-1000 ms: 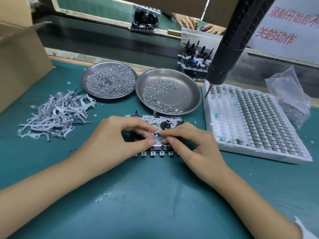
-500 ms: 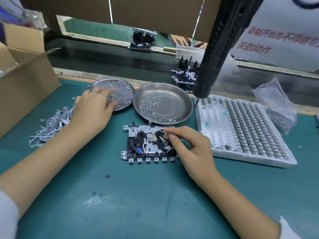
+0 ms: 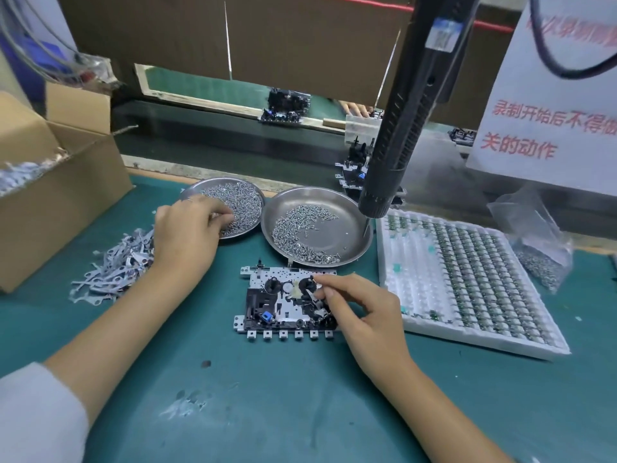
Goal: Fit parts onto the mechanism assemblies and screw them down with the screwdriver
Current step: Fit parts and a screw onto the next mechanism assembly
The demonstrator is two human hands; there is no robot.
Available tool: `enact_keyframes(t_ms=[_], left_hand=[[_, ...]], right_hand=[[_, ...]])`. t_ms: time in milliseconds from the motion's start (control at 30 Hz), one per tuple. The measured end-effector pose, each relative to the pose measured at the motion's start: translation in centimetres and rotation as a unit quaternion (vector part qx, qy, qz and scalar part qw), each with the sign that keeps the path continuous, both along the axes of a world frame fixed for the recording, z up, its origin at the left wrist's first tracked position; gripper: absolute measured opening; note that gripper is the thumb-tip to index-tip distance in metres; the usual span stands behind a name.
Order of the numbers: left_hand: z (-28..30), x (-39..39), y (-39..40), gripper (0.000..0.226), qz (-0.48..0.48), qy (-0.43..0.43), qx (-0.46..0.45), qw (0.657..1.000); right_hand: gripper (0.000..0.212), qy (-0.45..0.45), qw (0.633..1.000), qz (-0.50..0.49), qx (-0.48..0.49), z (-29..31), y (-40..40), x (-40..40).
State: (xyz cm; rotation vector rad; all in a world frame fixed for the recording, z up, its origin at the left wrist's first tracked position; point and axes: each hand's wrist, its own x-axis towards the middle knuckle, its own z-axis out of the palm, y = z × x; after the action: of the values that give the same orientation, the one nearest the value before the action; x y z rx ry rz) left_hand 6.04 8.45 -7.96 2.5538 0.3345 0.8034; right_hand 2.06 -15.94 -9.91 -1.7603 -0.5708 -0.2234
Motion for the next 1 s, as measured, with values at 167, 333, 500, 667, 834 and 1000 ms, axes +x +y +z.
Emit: enact_keyframes(t_ms=[167, 333, 500, 667, 834, 1000], left_hand=[[-0.8, -0.7, -0.2, 0.010, -0.043, -0.057, -0.069, 0.995], [-1.3, -0.7, -0.2, 0.006, -0.028, -0.062, -0.013, 0.998], [-0.7, -1.0, -0.6, 0.012, -0.038, -0.072, -0.038, 0.996], [0.2, -2.6, -4.2, 0.030, -0.106, -0.098, -0.249, 0.958], [-0.2, -3.9, -6.5, 0.038, -0.174, -0.096, -0.298, 0.934], [-0.1, -4.1, -6.7, 0.011, -0.185, -0.113, -0.399, 0.891]], right_hand=[[0.023, -0.055, 0.998, -0.023, -0.037, -0.3, -0.1, 0.1], [0.025, -0.151, 0.982, -0.065, -0.092, 0.7, 0.4, 0.8], [0.030, -0.057, 0.954, -0.078, -0.283, 3.6, 2.1, 4.9], [0.019, 0.087, 0.872, -0.066, -0.477, 4.6, 4.0, 8.1], [0.011, 0.051, 0.896, -0.114, -0.425, 3.9, 3.7, 7.9], [0.012, 0.026, 0.957, -0.136, -0.253, 3.5, 2.5, 6.3]])
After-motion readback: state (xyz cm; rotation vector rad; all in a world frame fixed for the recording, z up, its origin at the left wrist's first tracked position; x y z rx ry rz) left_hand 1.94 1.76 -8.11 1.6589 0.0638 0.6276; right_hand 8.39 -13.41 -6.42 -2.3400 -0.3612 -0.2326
